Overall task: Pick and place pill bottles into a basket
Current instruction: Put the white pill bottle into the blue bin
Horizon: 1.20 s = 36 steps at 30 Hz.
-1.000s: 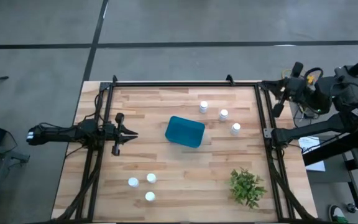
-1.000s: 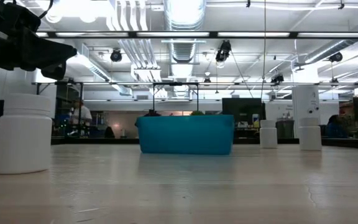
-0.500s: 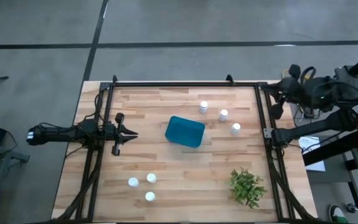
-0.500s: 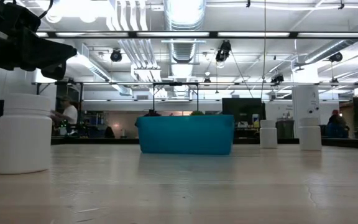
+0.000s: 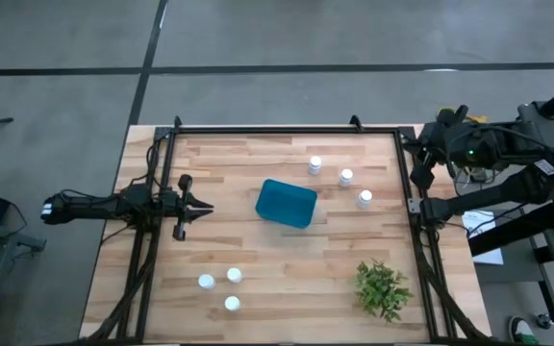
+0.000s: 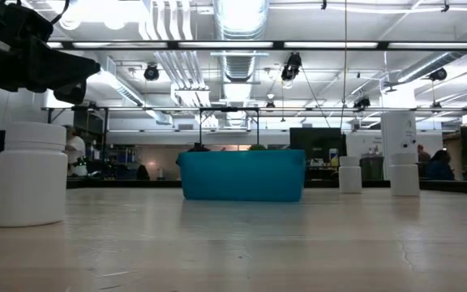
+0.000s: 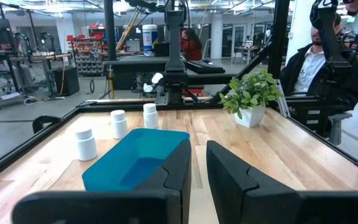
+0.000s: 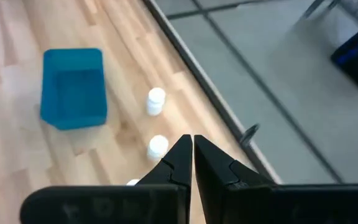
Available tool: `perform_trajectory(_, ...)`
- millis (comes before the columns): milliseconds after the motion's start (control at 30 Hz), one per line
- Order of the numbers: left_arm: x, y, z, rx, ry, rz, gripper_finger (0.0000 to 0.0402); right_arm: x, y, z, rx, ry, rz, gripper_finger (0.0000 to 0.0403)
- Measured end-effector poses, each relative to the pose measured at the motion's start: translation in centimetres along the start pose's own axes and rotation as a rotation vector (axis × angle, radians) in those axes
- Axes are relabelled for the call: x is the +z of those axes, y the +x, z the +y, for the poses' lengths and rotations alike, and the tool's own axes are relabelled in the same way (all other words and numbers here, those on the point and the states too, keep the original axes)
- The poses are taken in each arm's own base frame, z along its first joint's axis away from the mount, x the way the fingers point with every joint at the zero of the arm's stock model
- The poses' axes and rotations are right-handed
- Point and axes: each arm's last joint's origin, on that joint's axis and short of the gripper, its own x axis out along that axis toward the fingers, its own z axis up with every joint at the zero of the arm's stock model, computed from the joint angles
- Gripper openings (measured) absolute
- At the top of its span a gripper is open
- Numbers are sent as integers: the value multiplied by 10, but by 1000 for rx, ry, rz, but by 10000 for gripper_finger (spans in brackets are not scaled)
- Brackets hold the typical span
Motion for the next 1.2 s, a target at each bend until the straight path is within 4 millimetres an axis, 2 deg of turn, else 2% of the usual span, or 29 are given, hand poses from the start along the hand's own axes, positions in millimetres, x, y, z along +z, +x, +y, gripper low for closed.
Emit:
perform_trajectory(233, 0, 0, 0, 0, 0, 0, 33, 7, 16, -2, 21, 93, 92, 9)
perform_trajectory(533, 0, 0, 0, 0, 0, 0, 33, 14, 53, -14, -39, 171, 338, 9)
perform_trajectory(700, 0, 0, 0, 0, 0, 0, 33, 16, 68, -19, 29, 199, 414, 9)
perform_trajectory(1000, 0, 0, 0, 0, 0, 0, 33, 14, 94, -18, 132, 171, 513, 9)
perform_trajectory(1200, 0, 0, 0, 0, 0, 0, 33, 2, 113, -14, 158, 84, 603, 9)
